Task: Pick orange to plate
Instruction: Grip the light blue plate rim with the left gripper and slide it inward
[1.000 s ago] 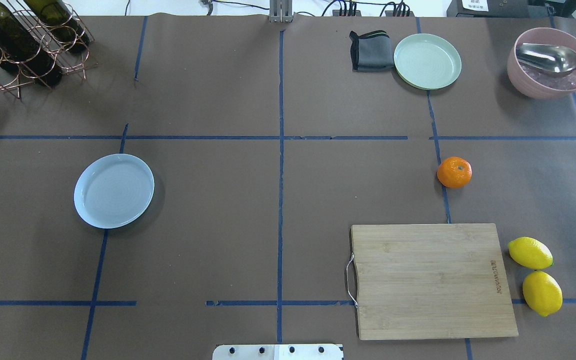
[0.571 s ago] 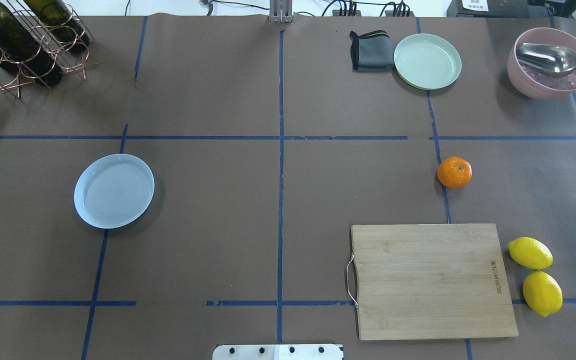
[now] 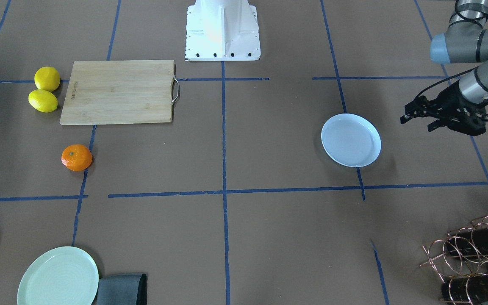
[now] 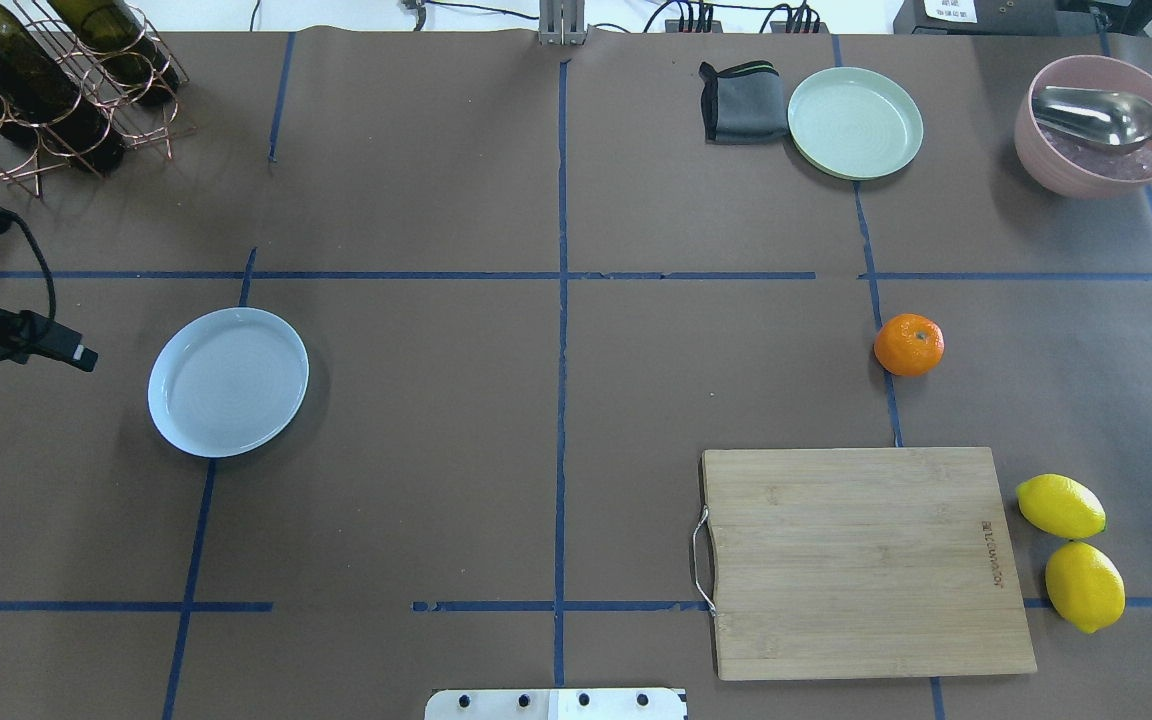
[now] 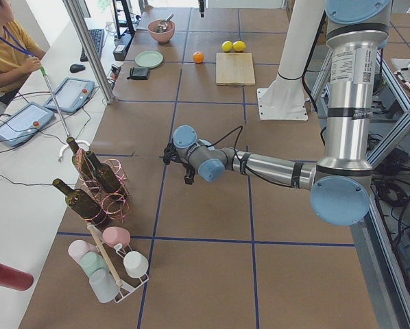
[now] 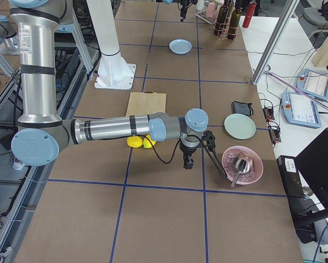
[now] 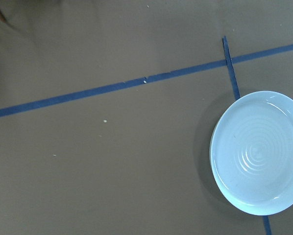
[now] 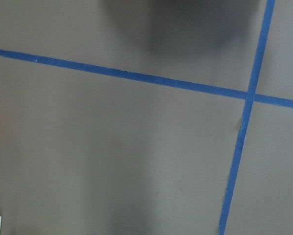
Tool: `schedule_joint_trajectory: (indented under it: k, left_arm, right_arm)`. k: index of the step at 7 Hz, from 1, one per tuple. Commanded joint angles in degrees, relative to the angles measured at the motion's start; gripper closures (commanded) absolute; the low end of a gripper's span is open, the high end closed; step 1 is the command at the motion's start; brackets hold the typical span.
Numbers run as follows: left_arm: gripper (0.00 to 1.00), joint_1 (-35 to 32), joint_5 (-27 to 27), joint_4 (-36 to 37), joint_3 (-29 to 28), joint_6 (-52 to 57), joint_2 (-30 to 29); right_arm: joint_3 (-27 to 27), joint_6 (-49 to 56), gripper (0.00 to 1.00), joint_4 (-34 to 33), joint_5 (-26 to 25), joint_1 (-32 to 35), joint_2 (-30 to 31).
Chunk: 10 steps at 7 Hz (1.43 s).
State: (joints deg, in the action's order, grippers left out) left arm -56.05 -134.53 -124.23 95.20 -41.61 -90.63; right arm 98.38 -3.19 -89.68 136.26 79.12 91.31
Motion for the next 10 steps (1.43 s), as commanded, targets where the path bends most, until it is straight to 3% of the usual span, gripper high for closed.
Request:
schedule_joint_trajectory:
  k: [1, 5, 6, 7, 8, 10]
  left_arm:
    - [0.05, 6.29, 4.54, -2.69, -1.24, -8.92, -2.36]
    - [0.29, 7.36, 4.54, -2.86, -5.02, -8.75, -4.37]
    - [0.47, 7.44, 4.54, -2.86, -5.46, -8.84, -4.64]
    - [0.82, 7.44, 4.45, -2.95, -5.46, -8.58, -4.73]
    - [1.00, 7.44, 4.37, -2.95, -5.46, -8.75, -5.43]
    - [1.00, 7.36, 3.84, -2.95, -2.50, -9.10, -5.61]
  right_arm:
    - [-0.03, 0.03, 0.00, 0.03, -0.12, -0.11, 0.36]
    - [-0.12, 0.64, 0.00, 0.03, -0.12, -0.11, 0.80]
    - [-0.12, 0.64, 0.00, 0.03, -0.20, -0.11, 0.80]
    - [-0.12, 0.64, 0.00, 0.03, -0.12, -0.11, 0.80]
    - [0.05, 0.56, 0.00, 0.12, -0.12, -0.81, 0.63]
    - [0.14, 0.03, 0.00, 0.03, 0.06, -1.43, -0.25]
